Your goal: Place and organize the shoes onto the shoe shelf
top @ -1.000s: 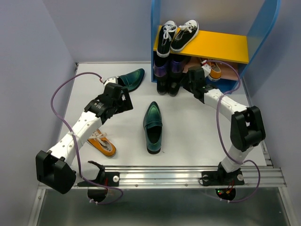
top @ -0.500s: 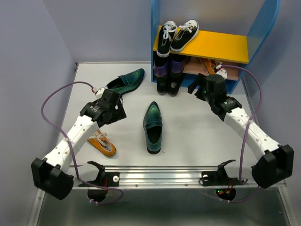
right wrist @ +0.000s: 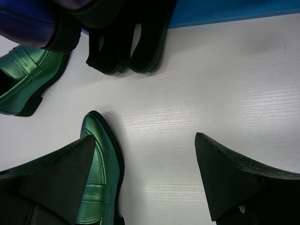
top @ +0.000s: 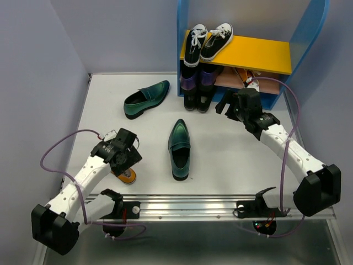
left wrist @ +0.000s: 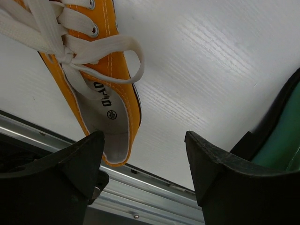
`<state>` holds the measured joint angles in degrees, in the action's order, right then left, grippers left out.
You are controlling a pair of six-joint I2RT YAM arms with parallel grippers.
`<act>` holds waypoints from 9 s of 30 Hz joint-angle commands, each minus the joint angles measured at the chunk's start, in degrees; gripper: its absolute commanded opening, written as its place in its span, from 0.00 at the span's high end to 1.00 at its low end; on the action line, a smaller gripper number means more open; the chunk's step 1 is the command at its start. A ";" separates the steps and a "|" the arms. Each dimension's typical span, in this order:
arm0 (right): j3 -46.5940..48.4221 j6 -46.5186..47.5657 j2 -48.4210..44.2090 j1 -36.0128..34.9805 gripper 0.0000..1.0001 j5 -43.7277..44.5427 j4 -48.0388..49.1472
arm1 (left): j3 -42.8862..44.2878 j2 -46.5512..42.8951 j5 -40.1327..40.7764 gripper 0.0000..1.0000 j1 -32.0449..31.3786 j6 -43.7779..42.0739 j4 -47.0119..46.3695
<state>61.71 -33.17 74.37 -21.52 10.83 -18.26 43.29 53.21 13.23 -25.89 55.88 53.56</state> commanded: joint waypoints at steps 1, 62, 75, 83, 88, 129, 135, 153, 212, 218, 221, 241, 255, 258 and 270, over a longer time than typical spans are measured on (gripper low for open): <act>0.16 1.88 -1.68 -0.54 0.07 -0.11 0.42 | -1.88 0.31 -0.13 0.20 -0.13 3.45 -4.23; 0.16 0.91 -2.65 -0.54 0.05 3.58 -2.92 | 1.45 18.68 -1.11 0.42 -3.64 -9.13 -24.64; 0.51 1.62 -1.51 -0.54 0.05 3.76 -2.92 | -0.13 23.34 0.57 0.55 -4.96 -4.46 -28.77; 1.57 1.70 -0.89 -0.54 0.05 4.02 -2.83 | 1.17 22.56 -1.38 1.00 -5.93 -7.18 -27.82; 3.06 2.93 -1.33 -0.54 0.04 6.22 -3.01 | 7.85 18.26 5.30 1.00 -7.77 -9.91 -20.72; 14.31 5.04 -11.35 9.13 0.00 23.79 -16.28 | 66.13 59.09 -4.09 1.00 -37.21 -28.28 -20.33; 13.52 4.52 -12.75 9.13 0.00 25.55 -18.91 | 68.59 66.05 -3.66 1.00 -37.92 -29.25 -23.76; 12.38 3.20 -12.50 9.65 0.00 25.12 -20.94 | 66.95 56.67 -2.53 0.30 -37.83 -31.62 -16.82; 27.67 0.56 24.33 20.99 0.67 7.63 1.47 | 40.21 23.08 5.13 0.35 -17.00 -27.66 -20.07; 27.94 -3.73 23.81 22.83 0.99 9.38 1.47 | 40.30 23.60 5.22 0.36 -16.91 -28.02 -19.99; 26.36 -7.51 22.67 24.15 0.99 10.35 1.47 | 40.30 23.69 5.57 0.36 -17.00 -28.02 -19.81; 18.45 -30.81 14.05 26.00 0.99 19.84 8.76 | 37.31 22.55 6.45 0.37 -16.91 -27.23 -19.90; 12.20 -46.18 13.52 26.00 0.99 23.88 17.11 | 36.60 21.67 7.24 0.37 -16.91 -27.05 -19.63; 13.25 -48.30 15.01 26.00 0.99 23.97 17.65 | 36.60 21.50 7.42 0.37 -16.91 -26.96 -19.63; 10.98 -50.86 13.52 26.00 0.99 29.78 20.10 | 36.69 22.02 7.60 0.37 -16.91 -26.87 -19.90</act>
<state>72.58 -80.07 91.24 4.12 35.97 -9.26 80.16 77.08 19.68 -43.03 28.84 34.96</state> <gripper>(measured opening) 0.096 0.636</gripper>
